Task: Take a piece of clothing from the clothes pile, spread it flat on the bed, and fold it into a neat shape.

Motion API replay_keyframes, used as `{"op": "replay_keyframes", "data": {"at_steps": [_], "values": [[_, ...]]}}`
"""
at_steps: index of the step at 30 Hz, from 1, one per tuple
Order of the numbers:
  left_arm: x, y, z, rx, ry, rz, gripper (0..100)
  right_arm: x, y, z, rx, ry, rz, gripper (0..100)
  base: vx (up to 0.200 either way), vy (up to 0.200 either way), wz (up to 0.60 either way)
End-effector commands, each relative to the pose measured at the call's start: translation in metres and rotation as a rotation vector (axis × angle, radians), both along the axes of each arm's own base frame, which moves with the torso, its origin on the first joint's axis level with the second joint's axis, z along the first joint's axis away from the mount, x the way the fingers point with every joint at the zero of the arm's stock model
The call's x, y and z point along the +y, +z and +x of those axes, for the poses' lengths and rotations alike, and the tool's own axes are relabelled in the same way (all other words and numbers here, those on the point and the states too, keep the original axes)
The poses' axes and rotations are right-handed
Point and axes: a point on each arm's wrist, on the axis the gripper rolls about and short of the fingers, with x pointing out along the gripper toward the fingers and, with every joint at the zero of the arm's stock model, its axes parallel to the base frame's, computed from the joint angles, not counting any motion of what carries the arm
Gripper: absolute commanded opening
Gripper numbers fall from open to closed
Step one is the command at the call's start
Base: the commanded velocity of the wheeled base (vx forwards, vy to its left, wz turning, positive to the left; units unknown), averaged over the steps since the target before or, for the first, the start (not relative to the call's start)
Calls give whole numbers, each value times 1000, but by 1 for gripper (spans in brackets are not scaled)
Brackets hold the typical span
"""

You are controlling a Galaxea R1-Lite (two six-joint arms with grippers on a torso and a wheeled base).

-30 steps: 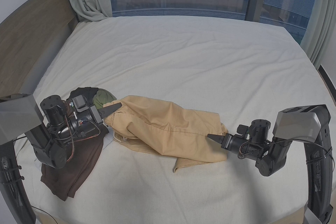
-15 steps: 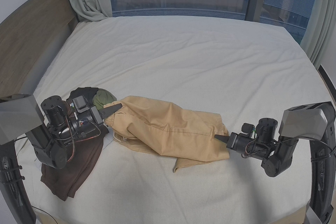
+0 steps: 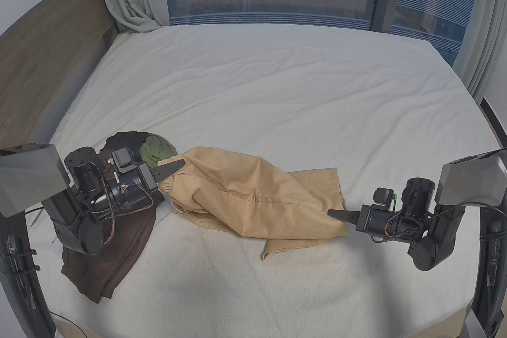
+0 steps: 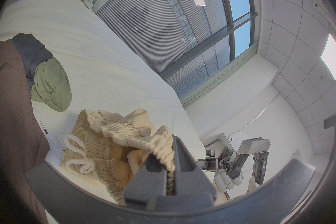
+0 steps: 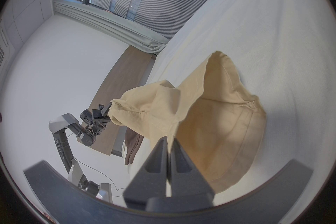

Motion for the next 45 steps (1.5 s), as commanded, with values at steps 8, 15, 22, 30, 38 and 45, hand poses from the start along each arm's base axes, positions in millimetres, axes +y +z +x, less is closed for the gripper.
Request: {"op": "replay_keyframes", "data": {"at_steps": [8, 15, 22, 30, 38, 45], "values": [[0, 0, 0, -1, 0, 0, 0, 6, 3, 14, -33, 3, 27, 100, 0, 0, 0], [0, 1, -1, -1, -1, 0, 0, 18, -12, 22, -22, 21, 26, 100, 0, 0, 0], [0, 0, -1, 2, -1, -1, 0, 27, -22, 26, -20, 37, 23, 100, 0, 0, 0], [0, 0, -1, 2, -1, 0, 0, 31, -17, 33, -54, -2, 24, 100, 0, 0, 0], [-1, 0, -1, 3, -3, -1, 0, 28, -17, 33, -55, -10, 22, 0, 0, 0, 0], [-1, 1, -1, -19, -3, 13, 0, 22, 19, 22, -114, -18, 37, 0, 0, 0, 0]]}}
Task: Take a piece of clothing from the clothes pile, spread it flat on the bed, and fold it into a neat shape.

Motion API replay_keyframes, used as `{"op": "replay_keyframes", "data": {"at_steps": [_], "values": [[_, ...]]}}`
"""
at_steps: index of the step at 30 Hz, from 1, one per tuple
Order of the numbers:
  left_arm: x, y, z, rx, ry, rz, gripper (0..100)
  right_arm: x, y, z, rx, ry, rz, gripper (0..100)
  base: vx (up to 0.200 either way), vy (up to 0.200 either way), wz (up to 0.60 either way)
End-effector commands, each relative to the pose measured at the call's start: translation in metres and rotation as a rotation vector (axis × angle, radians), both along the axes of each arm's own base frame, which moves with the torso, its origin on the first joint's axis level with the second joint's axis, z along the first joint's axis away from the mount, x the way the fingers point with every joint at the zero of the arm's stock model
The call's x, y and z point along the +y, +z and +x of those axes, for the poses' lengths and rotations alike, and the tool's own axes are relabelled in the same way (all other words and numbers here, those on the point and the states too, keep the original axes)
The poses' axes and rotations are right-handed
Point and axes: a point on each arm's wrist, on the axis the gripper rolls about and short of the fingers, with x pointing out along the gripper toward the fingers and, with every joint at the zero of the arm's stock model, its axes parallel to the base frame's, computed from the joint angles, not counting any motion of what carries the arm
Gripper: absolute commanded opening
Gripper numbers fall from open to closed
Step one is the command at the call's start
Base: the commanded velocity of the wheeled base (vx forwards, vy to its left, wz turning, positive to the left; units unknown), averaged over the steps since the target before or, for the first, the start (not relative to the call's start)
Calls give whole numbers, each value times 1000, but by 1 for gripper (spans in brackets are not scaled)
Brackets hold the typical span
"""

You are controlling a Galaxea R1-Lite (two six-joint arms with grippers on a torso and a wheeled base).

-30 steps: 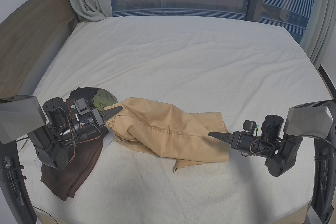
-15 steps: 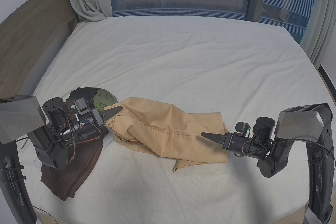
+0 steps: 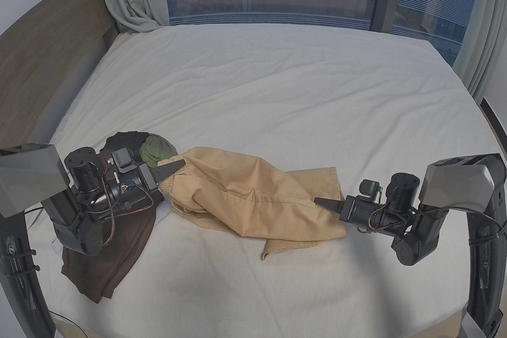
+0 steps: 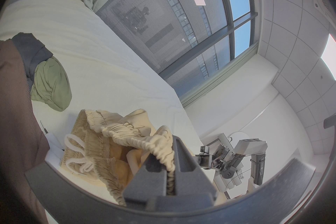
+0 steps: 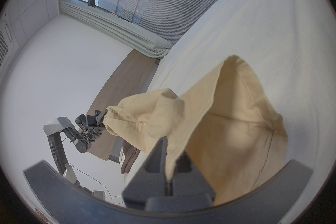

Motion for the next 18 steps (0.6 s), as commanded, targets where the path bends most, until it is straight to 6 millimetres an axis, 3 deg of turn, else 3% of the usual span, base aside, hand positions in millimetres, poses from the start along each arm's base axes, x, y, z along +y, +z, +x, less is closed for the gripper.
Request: {"op": "replay_keyframes", "data": {"at_steps": [1, 6, 14, 18], "values": [[-1, 1, 0, -20, -2, 15, 0, -4, 27, -10, -47, -1, 10, 0, 0, 0, 0], [-1, 4, -1, -63, -5, 45, 0, -5, 46, -19, -79, 2, 18, 0, 0, 0, 0], [-1, 5, -1, -105, -13, 74, 0, -8, 58, -23, -104, -1, 25, 0, 0, 0, 0], [-1, 16, -4, -142, -27, 76, 0, -9, 72, -29, -134, 0, 34, 0, 0, 0, 0]]}}
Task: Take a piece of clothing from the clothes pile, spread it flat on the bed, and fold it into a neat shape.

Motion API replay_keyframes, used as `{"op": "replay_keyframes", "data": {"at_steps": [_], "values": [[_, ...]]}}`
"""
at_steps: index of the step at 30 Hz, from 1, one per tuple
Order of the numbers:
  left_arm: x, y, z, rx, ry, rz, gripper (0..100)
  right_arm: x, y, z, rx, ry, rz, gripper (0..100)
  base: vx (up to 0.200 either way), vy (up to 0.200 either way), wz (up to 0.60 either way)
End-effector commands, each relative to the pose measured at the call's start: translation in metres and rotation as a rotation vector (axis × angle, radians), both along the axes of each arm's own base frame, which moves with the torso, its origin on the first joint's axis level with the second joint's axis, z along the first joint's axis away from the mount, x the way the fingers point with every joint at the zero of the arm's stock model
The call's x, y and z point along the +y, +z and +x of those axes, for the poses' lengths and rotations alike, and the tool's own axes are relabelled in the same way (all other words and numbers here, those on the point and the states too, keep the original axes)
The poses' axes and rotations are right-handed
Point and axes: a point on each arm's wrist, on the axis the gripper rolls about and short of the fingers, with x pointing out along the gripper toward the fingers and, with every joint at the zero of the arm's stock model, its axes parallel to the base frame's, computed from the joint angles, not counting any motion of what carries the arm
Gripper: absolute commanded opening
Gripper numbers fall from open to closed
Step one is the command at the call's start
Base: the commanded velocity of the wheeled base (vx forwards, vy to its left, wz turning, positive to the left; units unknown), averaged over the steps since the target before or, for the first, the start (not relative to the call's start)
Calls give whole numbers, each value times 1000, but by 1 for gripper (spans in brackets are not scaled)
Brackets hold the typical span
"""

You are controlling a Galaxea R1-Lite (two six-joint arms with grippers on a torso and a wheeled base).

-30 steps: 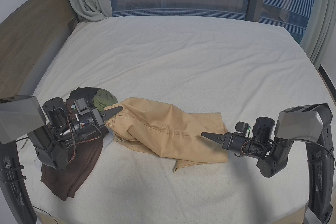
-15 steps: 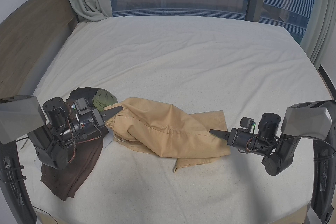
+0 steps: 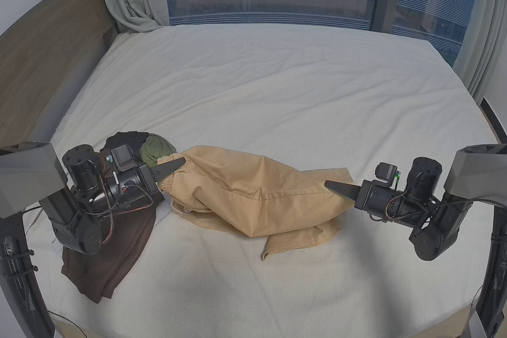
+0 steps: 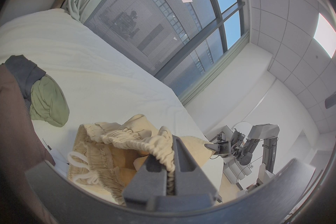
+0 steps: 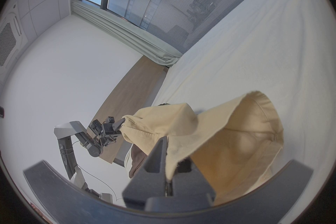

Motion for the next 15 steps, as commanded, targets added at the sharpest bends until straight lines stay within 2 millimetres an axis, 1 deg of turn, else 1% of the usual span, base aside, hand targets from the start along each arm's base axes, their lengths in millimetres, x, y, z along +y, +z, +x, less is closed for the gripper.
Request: {"op": "replay_keyframes", "data": {"at_steps": [1, 7, 15], "values": [[0, 13, -4, -41, -25, -1, 0, -2, 22, -6, -53, 1, 15, 0, 0, 0, 0], [1, 30, -14, -84, -63, 2, 0, -3, 45, -17, -107, 6, 33, 0, 0, 0, 0], [1, 37, -18, -103, -66, 1, 0, -5, 61, -24, -152, 3, 45, 0, 0, 0, 0]]}}
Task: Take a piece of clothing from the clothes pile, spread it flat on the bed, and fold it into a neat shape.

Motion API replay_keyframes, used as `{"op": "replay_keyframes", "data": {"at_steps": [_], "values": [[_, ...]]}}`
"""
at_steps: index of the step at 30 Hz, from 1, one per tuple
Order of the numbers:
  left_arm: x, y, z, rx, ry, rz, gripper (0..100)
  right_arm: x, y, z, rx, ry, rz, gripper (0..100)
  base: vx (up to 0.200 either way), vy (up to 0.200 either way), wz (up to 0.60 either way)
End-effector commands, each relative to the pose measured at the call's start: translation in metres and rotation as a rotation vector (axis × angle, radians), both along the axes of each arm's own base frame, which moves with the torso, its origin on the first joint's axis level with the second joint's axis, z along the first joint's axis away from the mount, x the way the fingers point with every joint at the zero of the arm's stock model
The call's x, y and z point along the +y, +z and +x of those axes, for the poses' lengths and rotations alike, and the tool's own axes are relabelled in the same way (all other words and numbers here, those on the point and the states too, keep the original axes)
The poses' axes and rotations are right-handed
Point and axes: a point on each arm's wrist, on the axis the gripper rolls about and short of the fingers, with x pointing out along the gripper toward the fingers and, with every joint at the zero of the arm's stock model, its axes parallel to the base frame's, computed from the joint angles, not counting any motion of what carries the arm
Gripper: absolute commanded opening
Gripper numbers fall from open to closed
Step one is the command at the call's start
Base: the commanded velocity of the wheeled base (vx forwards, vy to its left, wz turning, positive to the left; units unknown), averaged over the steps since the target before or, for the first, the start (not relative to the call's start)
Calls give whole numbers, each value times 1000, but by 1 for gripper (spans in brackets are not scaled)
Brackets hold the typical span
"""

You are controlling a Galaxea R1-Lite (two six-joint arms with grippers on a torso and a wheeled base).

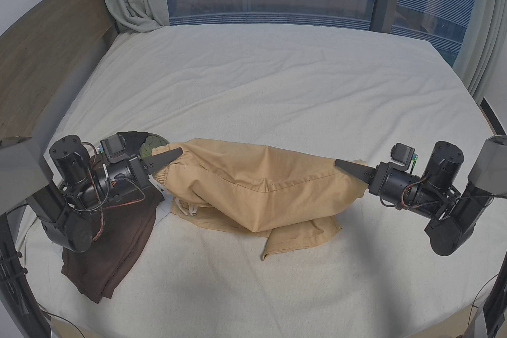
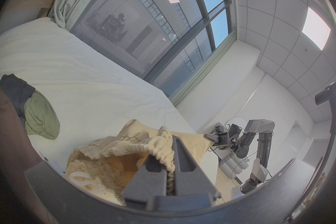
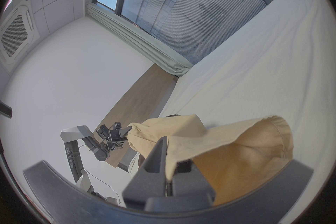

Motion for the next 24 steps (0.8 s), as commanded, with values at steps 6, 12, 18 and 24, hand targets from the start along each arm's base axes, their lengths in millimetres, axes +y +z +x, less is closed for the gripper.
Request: {"op": "replay_keyframes", "data": {"at_steps": [6, 12, 18, 24], "values": [[2, 22, -7, -64, 4, -9, 0, -3, 21, -7, -63, -6, 17, 0, 0, 0, 0], [4, 40, -14, -92, 4, -35, 0, -7, 25, -6, -76, -18, 20, 0, 0, 0, 0], [5, 42, -14, -98, 7, -36, 0, -10, 30, -6, -94, -27, 25, 0, 0, 0, 0], [9, 45, -12, -110, 24, -40, 0, -17, 34, -3, -110, -49, 28, 0, 0, 0, 0]]}}
